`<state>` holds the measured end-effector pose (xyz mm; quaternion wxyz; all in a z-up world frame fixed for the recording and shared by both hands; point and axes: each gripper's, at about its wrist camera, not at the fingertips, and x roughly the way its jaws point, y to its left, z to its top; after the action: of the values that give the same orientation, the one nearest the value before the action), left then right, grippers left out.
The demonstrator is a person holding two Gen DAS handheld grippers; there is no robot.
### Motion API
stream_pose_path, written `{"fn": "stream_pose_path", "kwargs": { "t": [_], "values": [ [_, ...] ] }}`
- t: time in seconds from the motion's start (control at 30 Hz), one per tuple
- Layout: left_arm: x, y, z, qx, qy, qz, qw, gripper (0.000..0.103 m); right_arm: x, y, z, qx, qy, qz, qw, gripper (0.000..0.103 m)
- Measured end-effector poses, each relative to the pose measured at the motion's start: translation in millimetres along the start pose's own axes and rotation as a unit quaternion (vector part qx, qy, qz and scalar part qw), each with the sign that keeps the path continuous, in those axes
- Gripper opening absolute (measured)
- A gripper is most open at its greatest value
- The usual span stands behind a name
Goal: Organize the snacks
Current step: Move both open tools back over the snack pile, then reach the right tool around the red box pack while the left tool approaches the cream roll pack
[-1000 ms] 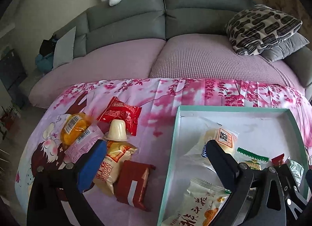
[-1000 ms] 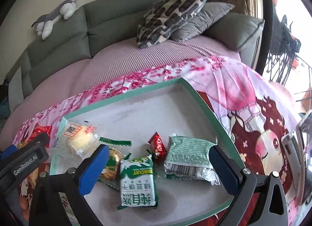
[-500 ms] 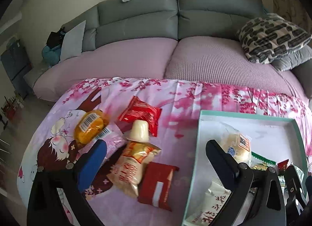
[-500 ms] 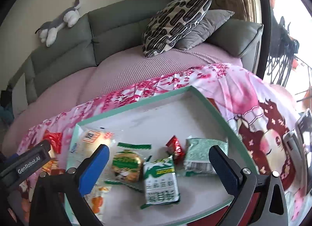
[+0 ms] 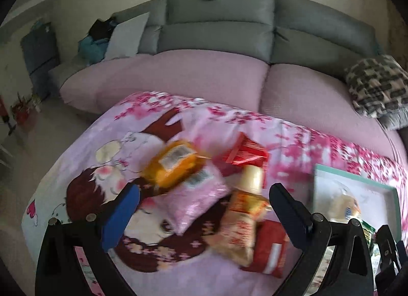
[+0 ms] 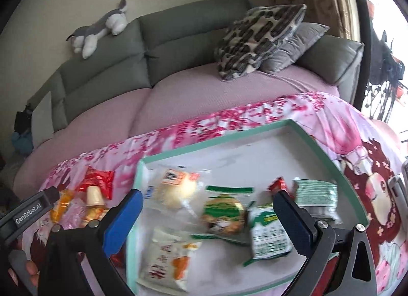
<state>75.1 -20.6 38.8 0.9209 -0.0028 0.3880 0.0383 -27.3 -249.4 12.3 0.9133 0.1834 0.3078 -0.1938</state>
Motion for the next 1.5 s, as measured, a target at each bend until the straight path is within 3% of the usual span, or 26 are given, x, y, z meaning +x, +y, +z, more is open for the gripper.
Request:
{"fn": "stream_pose_path", "kwargs": {
  "t": [0.4,0.7,0.9,1.2,1.33,1.5],
  "values": [
    [10,110,6,-0.086,0.007,0.058,0.9946,0.101,7,80,-22,-0.052,0.016,0.066,0.996,0.103],
    [23,157,5,-0.118,0.023,0.075,0.9899,0.101,19,129,-42,-0.088,0.046,0.095,0.991,0.103],
    [31,156,2,-0.115,0.040,0.048,0.9914,0.101,31,143,-54,-0.106,0.074,0.090,0.987,0.103],
    [42,116,0,-0.069,0.061,-0.005,0.9957,0.101,42,135,-57,-0.101,0.095,0.085,0.987,0.096],
    [48,96,-3,-0.051,0.079,-0.047,0.9944,0.101,48,129,-58,-0.103,0.105,0.080,0.986,0.083],
    [48,73,-4,-0.020,0.083,-0.064,0.9943,0.101,48,130,-59,-0.117,0.110,0.084,0.983,0.066]
  ]
}}
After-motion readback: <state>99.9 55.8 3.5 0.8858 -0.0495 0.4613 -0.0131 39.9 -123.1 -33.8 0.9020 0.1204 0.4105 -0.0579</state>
